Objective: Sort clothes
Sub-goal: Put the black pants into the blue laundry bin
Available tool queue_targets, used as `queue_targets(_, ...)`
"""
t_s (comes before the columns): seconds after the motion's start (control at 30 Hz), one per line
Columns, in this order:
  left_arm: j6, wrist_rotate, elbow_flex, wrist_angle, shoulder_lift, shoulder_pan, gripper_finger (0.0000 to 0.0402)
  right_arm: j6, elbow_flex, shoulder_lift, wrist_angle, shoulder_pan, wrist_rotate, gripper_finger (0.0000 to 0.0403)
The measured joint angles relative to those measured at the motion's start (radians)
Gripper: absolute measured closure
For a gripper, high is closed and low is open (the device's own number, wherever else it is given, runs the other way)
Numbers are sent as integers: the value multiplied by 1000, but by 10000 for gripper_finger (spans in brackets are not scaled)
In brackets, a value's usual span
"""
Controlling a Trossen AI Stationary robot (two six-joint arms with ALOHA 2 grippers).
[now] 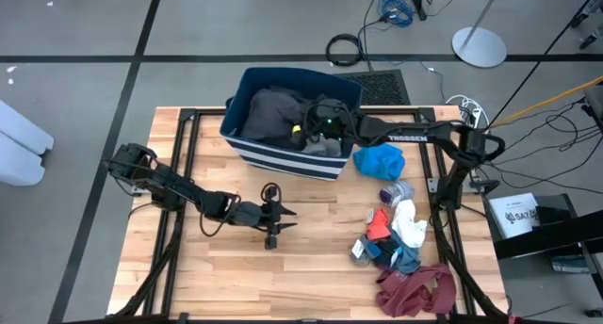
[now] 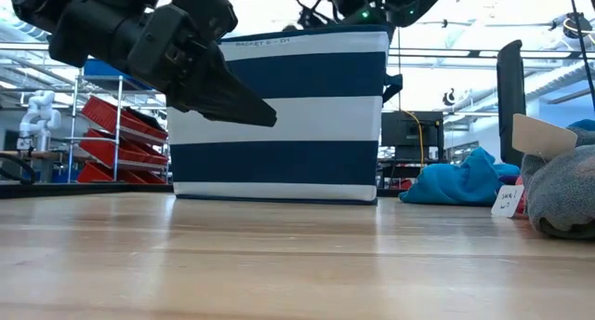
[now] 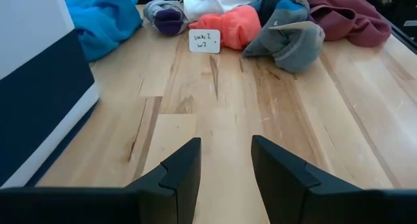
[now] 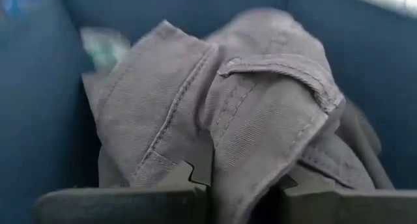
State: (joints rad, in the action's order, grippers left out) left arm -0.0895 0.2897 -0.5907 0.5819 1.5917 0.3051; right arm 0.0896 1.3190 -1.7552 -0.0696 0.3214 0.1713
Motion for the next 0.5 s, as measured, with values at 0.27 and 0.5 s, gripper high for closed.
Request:
queue_targets(0.27,1,0,0,-3,0,0,256,-113,0,54,302,15,-12,356)
queue_targets(0.5,19,0,0,-1,0,-5,256,-96,0,91,358,47,-14,340)
